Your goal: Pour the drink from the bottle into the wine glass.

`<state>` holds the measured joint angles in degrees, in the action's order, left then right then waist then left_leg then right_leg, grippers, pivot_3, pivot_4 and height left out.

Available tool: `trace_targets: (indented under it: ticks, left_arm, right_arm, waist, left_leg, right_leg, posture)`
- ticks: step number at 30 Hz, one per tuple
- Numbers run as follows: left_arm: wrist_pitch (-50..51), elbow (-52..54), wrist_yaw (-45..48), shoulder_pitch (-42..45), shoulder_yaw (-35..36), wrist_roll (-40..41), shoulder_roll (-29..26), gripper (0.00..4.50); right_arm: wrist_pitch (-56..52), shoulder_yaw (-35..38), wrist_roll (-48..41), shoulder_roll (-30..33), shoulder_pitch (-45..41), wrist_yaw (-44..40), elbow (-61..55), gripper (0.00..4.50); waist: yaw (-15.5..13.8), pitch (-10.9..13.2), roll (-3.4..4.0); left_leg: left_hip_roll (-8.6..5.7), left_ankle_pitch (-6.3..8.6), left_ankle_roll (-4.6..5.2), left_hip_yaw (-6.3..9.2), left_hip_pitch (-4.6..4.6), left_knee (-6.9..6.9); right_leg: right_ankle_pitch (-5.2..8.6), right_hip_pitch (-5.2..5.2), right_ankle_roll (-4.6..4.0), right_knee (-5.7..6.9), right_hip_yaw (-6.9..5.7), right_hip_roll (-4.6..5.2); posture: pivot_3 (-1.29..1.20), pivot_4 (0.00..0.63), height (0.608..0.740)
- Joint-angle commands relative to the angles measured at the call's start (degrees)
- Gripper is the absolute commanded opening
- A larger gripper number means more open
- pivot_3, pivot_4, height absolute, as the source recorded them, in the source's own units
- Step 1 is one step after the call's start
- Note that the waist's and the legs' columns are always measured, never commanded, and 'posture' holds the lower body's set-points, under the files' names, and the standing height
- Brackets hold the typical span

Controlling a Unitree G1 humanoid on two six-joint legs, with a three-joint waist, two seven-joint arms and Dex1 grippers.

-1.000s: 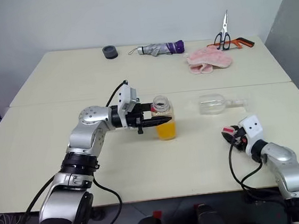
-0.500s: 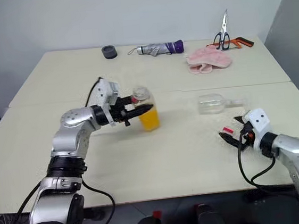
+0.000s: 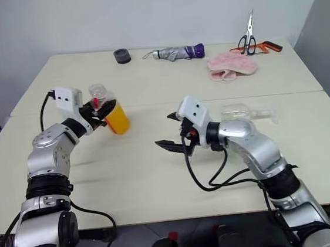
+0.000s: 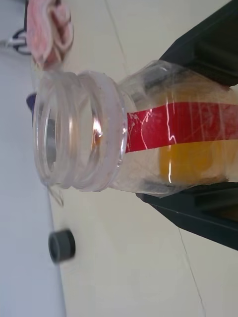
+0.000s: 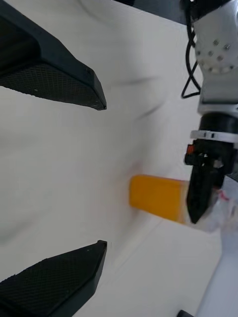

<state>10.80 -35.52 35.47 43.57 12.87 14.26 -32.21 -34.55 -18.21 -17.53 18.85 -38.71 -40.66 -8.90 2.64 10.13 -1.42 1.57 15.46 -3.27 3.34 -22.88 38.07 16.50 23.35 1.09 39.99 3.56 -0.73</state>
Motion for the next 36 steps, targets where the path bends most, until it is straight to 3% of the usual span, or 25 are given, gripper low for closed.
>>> trace_targets:
  ticks: [1,12,18,21,28,36]
  left_arm:
    - [-1.61,-0.01,-3.37,1.27,1.79,-0.71,-1.47,1.81]
    - [-6.41,-3.99,-6.73,0.45,1.89,-0.71,0.96,1.81]
    - [-8.0,-2.28,-7.08,-1.33,2.1,0.08,2.46,3.74]
    - [-8.55,-1.54,-7.7,-2.22,2.32,-0.05,2.64,4.48]
    - [-11.33,1.77,-10.67,-6.86,2.87,-0.8,2.42,4.48]
    - [-9.76,19.83,-13.04,-21.35,5.56,2.25,4.31,4.48]
  right_arm:
    - [2.23,-1.51,2.39,-2.29,-3.41,0.25,1.24,4.5]
    - [3.35,-2.3,6.12,-5.37,-5.0,0.34,3.6,4.5]
    - [2.21,-1.65,6.14,-5.25,-3.7,0.56,1.97,4.5]
    - [1.79,-1.32,6.05,-4.89,-3.22,0.63,1.48,4.5]
    - [1.74,0.34,6.0,-4.3,-2.19,1.97,1.0,4.5]
    - [3.47,5.13,6.56,-0.73,5.29,4.5,-4.17,4.5]
  waist:
    - [0.02,0.0,0.0]
    - [0.06,-0.01,0.0]
    - [0.07,-0.01,0.0]
    - [0.07,0.0,0.0]
    - [0.05,-0.01,0.0]
    - [-0.21,-0.01,-0.01]
  left_leg:
    - [-0.01,0.0,0.0,0.0,0.0,0.0]
    - [-0.02,0.0,0.0,0.06,0.03,0.0]
    - [-0.02,-0.01,-0.01,0.06,0.03,0.01]
    - [-0.02,0.0,-0.01,0.06,0.02,0.0]
    - [0.0,0.0,-0.01,0.07,0.02,0.0]
    - [0.08,0.0,0.0,0.11,0.0,-0.04]
  right_leg:
    - [0.0,0.0,0.0,0.0,0.0,0.0]
    - [-0.01,0.0,-0.01,0.07,-0.08,-0.01]
    - [-0.01,0.0,-0.01,0.09,-0.08,-0.01]
    - [-0.01,0.01,-0.01,0.07,-0.08,-0.01]
    - [-0.01,0.01,-0.01,0.08,-0.07,0.05]
    - [-0.01,0.0,-0.01,0.05,-0.06,0.23]
  posture:
    - [0.0,0.15,0.74]
    - [0.0,0.15,0.74]
    - [0.0,0.15,0.74]
    - [0.0,0.15,0.74]
    - [0.0,0.15,0.74]
    - [0.0,0.15,0.74]
